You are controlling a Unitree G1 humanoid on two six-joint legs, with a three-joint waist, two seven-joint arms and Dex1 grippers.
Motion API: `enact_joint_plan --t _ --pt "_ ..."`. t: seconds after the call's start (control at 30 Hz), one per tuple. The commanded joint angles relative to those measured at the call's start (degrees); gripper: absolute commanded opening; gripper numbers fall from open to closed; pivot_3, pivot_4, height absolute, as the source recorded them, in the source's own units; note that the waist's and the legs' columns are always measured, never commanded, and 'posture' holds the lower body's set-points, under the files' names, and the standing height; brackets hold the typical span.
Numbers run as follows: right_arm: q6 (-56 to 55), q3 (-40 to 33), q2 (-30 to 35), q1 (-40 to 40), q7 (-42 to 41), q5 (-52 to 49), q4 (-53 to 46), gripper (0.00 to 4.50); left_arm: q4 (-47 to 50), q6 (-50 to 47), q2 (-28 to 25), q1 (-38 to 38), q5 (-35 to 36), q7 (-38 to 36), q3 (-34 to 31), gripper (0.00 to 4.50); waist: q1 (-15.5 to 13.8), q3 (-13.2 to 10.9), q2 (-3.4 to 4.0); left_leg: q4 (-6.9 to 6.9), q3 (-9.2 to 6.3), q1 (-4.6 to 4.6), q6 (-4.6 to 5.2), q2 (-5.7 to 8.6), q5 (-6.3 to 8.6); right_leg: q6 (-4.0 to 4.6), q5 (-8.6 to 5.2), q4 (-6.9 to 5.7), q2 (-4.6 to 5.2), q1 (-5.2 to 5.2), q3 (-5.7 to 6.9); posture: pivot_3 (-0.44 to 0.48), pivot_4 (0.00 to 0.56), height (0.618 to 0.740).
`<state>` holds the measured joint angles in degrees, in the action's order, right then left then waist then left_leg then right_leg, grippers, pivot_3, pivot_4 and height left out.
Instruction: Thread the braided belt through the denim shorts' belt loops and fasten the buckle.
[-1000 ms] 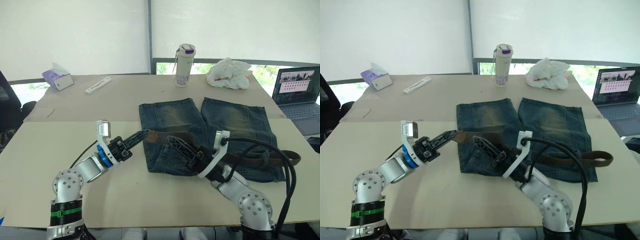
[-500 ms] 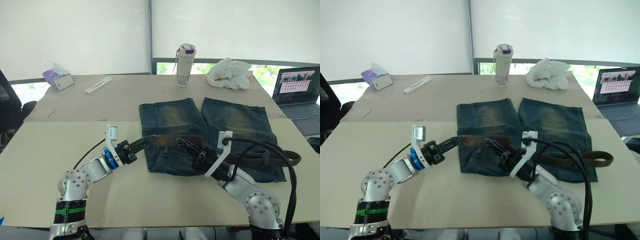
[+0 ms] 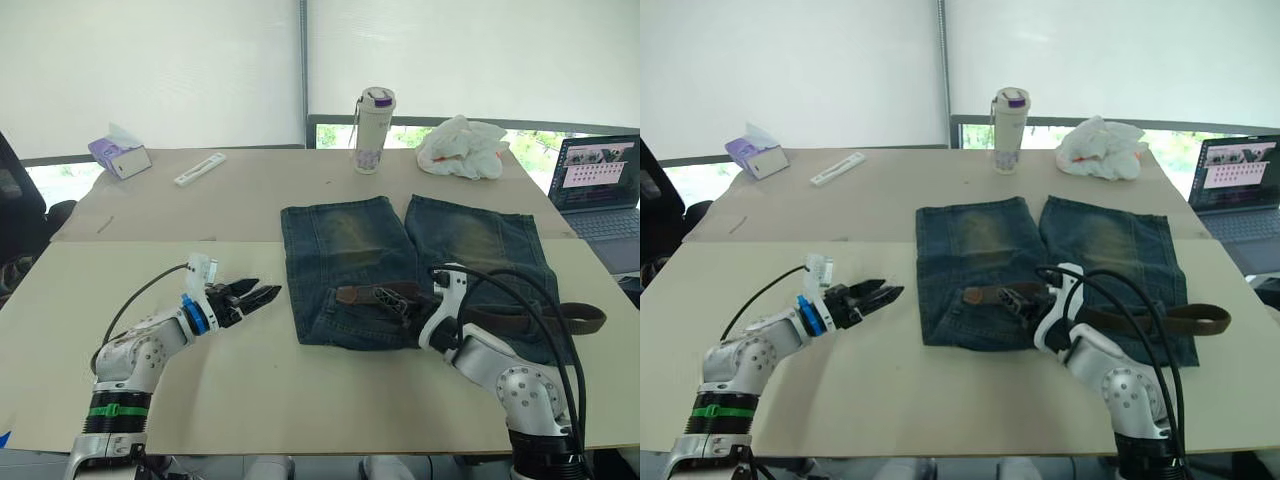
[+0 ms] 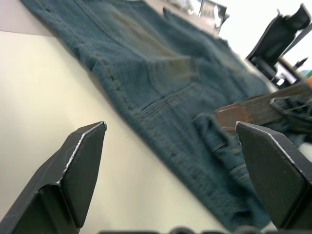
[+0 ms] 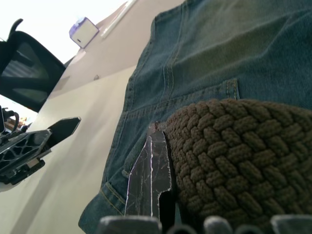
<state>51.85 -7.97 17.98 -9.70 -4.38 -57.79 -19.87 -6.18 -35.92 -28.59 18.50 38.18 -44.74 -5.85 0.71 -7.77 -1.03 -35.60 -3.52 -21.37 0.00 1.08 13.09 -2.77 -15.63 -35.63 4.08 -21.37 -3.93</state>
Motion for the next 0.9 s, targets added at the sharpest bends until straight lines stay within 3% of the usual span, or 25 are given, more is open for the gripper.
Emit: enact_joint_plan --t 0.03,0.47,0.9 --pt "2.1 -3.02 1.14 0.6 1.9 -1.47 -1.39 0.0 0.84 1.44 0.71 1.52 -0.72 -1.58 -0.1 4.47 -0.04 0.0 0.0 0.0 0.0 -0.02 0.0 0.0 0.0 0.0 0.0 0.0 0.03 -0.01 0.01 0.0 0.15 0.74" --pt "5.93 -5.26 1.29 1.89 7.67 -6.11 -5.17 0.0 0.77 3.13 1.52 2.4 -3.14 -6.31 1.12 4.47 0.01 0.0 0.0 0.0 -0.01 -0.1 0.01 0.0 0.0 -0.05 -0.01 0.0 0.1 -0.02 0.1 0.0 0.15 0.74" --pt "7.23 -3.09 -6.8 -1.66 10.01 -9.31 3.97 0.0 0.48 2.99 1.94 2.21 -4.39 -7.33 1.08 4.47 1.46 0.03 -0.07 0.07 -0.01 0.04 0.01 -0.16 -0.01 -0.05 -0.02 -0.01 -0.17 0.0 0.03 0.0 0.15 0.74"
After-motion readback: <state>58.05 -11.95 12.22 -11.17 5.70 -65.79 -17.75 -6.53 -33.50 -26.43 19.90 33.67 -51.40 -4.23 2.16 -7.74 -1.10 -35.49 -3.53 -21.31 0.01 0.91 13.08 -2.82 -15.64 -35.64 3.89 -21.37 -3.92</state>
